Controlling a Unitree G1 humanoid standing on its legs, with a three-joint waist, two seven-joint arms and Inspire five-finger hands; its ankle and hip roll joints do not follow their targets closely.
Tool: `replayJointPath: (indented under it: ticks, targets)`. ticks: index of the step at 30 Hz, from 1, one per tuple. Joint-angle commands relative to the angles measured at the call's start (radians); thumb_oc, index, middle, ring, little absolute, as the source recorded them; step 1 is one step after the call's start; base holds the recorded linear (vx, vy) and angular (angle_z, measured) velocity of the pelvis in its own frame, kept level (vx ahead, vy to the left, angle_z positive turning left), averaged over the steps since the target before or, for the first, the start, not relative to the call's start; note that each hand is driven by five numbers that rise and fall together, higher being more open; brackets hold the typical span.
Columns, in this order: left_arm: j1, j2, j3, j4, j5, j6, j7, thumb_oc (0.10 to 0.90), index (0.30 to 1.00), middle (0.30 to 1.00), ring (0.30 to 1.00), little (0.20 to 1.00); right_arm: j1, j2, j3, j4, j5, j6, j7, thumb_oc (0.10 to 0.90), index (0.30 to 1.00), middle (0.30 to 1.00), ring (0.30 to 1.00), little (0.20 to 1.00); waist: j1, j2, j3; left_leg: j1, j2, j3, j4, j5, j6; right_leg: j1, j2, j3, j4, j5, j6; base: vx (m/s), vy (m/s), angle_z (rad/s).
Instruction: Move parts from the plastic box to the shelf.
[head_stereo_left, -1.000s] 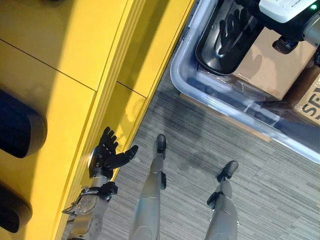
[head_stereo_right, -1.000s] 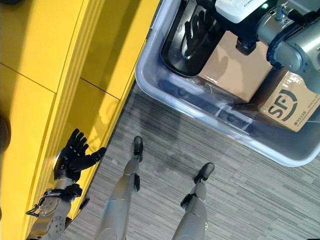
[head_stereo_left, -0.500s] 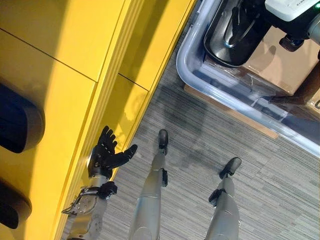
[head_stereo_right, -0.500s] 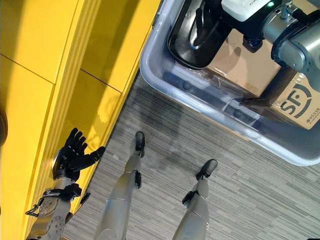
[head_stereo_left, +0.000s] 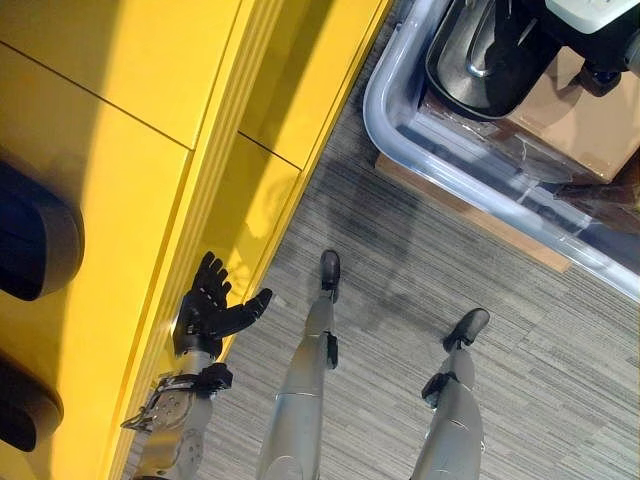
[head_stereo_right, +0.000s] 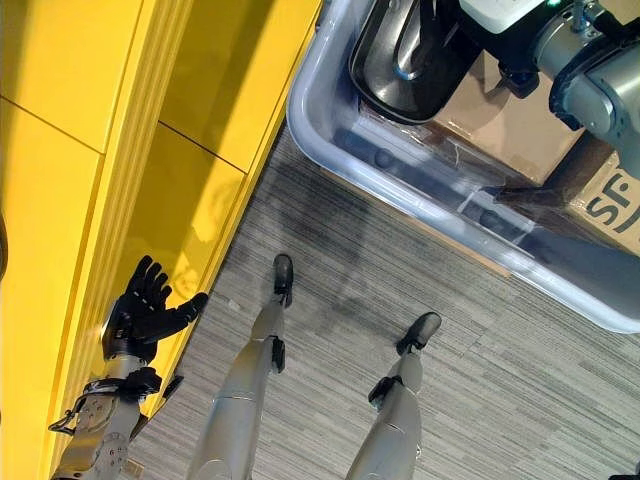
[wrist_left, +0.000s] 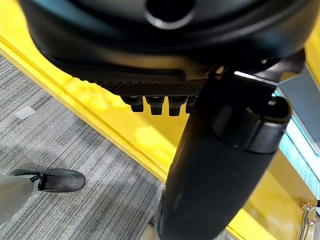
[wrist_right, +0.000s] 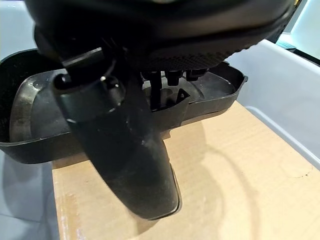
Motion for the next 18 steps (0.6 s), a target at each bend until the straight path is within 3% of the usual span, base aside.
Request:
replayJointPath:
  ticks: [1,8,10,11,12,13,18]
  targets:
    - [0.048,0.078,0.11,-0.08,-0.023,-0.092,0.031,0.9,1.0,1.0,1.0,1.0,-0.181,-0.035,0.009,0.089,0.003,0.021,-0.061,0.9,1.0,1.0,1.0,1.0,0.042,-0.027,0.07,0.081,-0.057,0.042,0.008,-0.121,-0.037,0.116,0.024,0.053,0.166,-0.025,0.004,0.0,0.0,0.0]
    - [0.038,0.066,0.108,-0.076,-0.029,-0.096,0.033,0.9,1.0,1.0,1.0,1.0,-0.15,-0.031,0.009,0.112,0.0,0.023,-0.058,0.9,1.0,1.0,1.0,1.0,0.043,-0.01,0.079,0.056,-0.061,0.04,0.019,-0.126,-0.031,0.09,0.025,0.059,0.178,-0.033,0.003,0.0,0.001,-0.01]
    - [0.036,0.063,0.105,-0.075,-0.032,-0.097,0.032,0.9,1.0,1.0,1.0,1.0,-0.141,-0.026,0.009,0.121,0.0,0.024,-0.057,0.804,0.865,0.865,0.865,0.865,0.044,-0.005,0.082,0.052,-0.06,0.041,0.02,-0.126,-0.03,0.084,0.025,0.061,0.181,-0.036,0.003,0.0,0.0,0.0]
    - [0.036,0.061,0.105,-0.073,-0.032,-0.098,0.032,0.9,1.0,1.0,1.0,1.0,-0.135,-0.024,0.009,0.129,0.001,0.026,-0.056,0.576,0.547,0.547,0.547,0.547,0.043,0.0,0.084,0.049,-0.06,0.04,0.02,-0.126,-0.029,0.081,0.027,0.062,0.184,-0.039,0.003,0.0,0.0,0.0]
    - [0.037,0.059,0.105,-0.073,-0.031,-0.098,0.032,0.9,1.0,1.0,1.0,1.0,-0.132,-0.024,0.009,0.132,0.002,0.027,-0.055,0.525,0.476,0.476,0.476,0.476,0.043,0.002,0.085,0.047,-0.06,0.04,0.02,-0.126,-0.029,0.076,0.027,0.063,0.186,-0.041,0.003,0.0,0.0,0.0]
    - [0.037,0.056,0.106,-0.07,-0.032,-0.098,0.033,0.9,1.0,1.0,1.0,1.0,-0.125,-0.023,0.009,0.134,0.001,0.027,-0.052,0.4,0.3,0.3,0.3,0.3,0.042,0.003,0.086,0.045,-0.059,0.039,0.02,-0.126,-0.029,0.073,0.028,0.065,0.187,-0.042,0.003,0.0,0.0,0.0]
    - [0.031,0.042,0.105,-0.064,-0.028,-0.1,0.038,0.9,1.0,1.0,1.0,1.0,-0.102,-0.011,0.009,0.15,-0.001,0.03,-0.047,0.4,0.3,0.3,0.3,0.3,0.038,0.022,0.086,0.03,-0.059,0.042,0.022,-0.122,-0.028,0.051,0.031,0.069,0.198,-0.048,0.001,0.0,0.0,0.0]
